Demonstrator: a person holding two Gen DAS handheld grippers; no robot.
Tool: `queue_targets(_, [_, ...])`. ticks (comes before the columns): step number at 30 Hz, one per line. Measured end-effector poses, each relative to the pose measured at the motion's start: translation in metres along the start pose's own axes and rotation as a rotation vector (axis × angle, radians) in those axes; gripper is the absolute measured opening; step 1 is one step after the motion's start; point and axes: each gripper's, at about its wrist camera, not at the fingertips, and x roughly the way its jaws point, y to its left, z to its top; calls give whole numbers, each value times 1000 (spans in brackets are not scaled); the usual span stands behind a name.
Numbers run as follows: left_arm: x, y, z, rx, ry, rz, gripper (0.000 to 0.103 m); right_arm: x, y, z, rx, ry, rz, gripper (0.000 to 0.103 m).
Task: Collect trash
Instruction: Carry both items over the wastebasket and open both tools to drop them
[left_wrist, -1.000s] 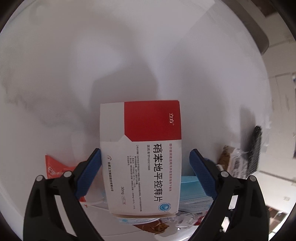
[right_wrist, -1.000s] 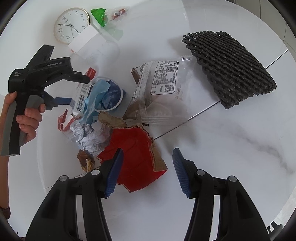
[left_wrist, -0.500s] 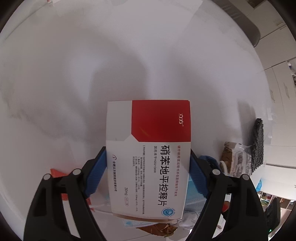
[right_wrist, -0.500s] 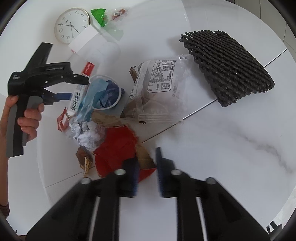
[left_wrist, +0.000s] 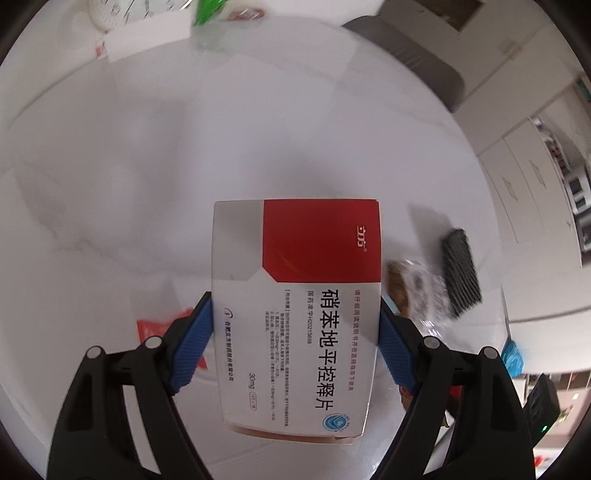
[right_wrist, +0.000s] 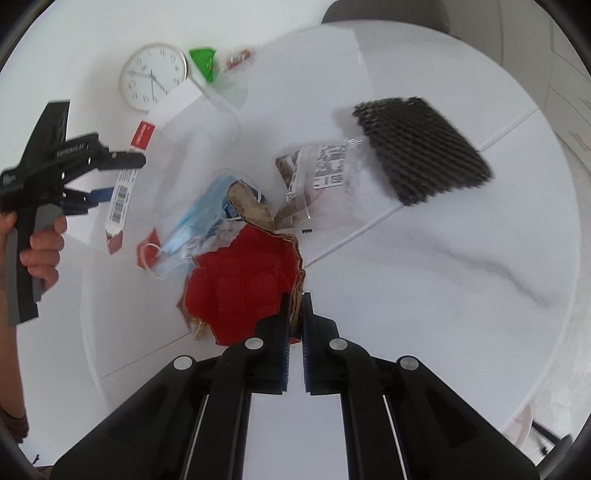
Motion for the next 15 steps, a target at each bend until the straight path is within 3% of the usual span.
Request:
queue_targets(6, [-31,-65,-49,167,1,-70,78,-75,-41,-45,104,-95,-78,6])
queue_targets(15, [-18,-237,-180,579,142,-270,79,-189,-141,-165,340,-151,-336,6])
